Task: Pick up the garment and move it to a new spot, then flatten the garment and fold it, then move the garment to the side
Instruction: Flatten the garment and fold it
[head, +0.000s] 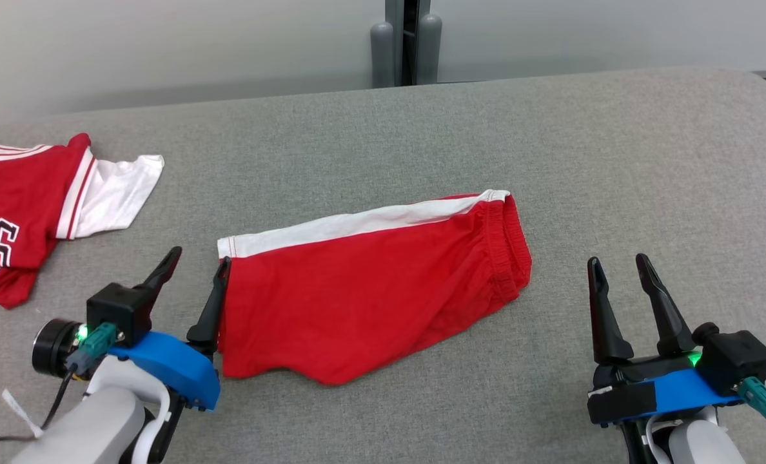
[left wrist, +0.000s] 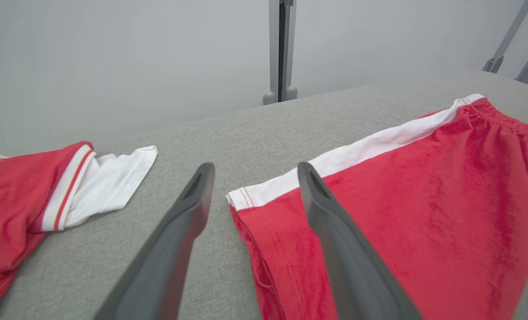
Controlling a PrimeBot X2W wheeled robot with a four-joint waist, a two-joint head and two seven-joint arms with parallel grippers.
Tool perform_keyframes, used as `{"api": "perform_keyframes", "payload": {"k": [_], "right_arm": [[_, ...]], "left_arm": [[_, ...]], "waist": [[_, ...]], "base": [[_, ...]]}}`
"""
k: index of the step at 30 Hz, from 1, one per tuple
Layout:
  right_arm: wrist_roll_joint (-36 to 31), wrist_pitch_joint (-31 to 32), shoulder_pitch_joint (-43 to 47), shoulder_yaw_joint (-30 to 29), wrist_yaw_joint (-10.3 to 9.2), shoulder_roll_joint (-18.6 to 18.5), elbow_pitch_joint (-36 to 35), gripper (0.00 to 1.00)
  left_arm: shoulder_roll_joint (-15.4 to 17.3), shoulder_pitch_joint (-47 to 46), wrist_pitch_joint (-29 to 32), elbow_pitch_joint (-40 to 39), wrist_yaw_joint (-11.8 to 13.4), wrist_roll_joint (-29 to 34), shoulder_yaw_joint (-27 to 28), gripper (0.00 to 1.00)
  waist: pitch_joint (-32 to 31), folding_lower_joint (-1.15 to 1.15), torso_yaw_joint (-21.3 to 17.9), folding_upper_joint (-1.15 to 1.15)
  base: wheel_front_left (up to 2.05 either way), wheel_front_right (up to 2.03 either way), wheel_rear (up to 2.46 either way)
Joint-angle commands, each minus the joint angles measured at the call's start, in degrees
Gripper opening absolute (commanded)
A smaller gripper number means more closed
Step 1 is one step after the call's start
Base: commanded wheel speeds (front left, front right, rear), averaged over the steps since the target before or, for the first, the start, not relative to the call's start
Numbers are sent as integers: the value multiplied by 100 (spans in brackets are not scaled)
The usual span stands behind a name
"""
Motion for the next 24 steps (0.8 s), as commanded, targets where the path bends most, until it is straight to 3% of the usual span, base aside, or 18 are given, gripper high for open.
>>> {"api": "perform_keyframes", "payload": {"k": [1, 7, 9, 10, 17, 24], "right_arm": [[-31, -4, 75, -8, -2, -21, 15, 100], [-53, -3, 131, -51, -3, -28, -14, 100], [-106, -3, 141, -47, -2, -42, -34, 100], [-183, -3, 183, -65, -3, -39, -81, 100], [-302, -3, 354, -80, -2, -3, -202, 100], [-397, -3, 603, -93, -2, 55, -263, 100]], "left_arm": [[-107, 360, -20, -136, 90, 329, 417, 100], [-607, 1311, -21, -591, 112, 1494, 1995, 100], [-706, 1469, -21, -674, 84, 1678, 2220, 100], [-911, 1749, -21, -853, 32, 2049, 2728, 100], [-1567, 2560, -20, -1315, -226, 2938, 3900, 100], [-2254, 3215, -21, -1397, -685, 3540, 4711, 100]], "waist": [[-71, 0, 17, 0], [-264, 0, 41, 0], [-295, 0, 44, 0], [-357, 0, 52, 0], [-520, 0, 79, 0], [-610, 0, 110, 0]], "base": [[0, 0, 0], [0, 0, 0], [0, 0, 0], [0, 0, 0], [0, 0, 0], [0, 0, 0]]}}
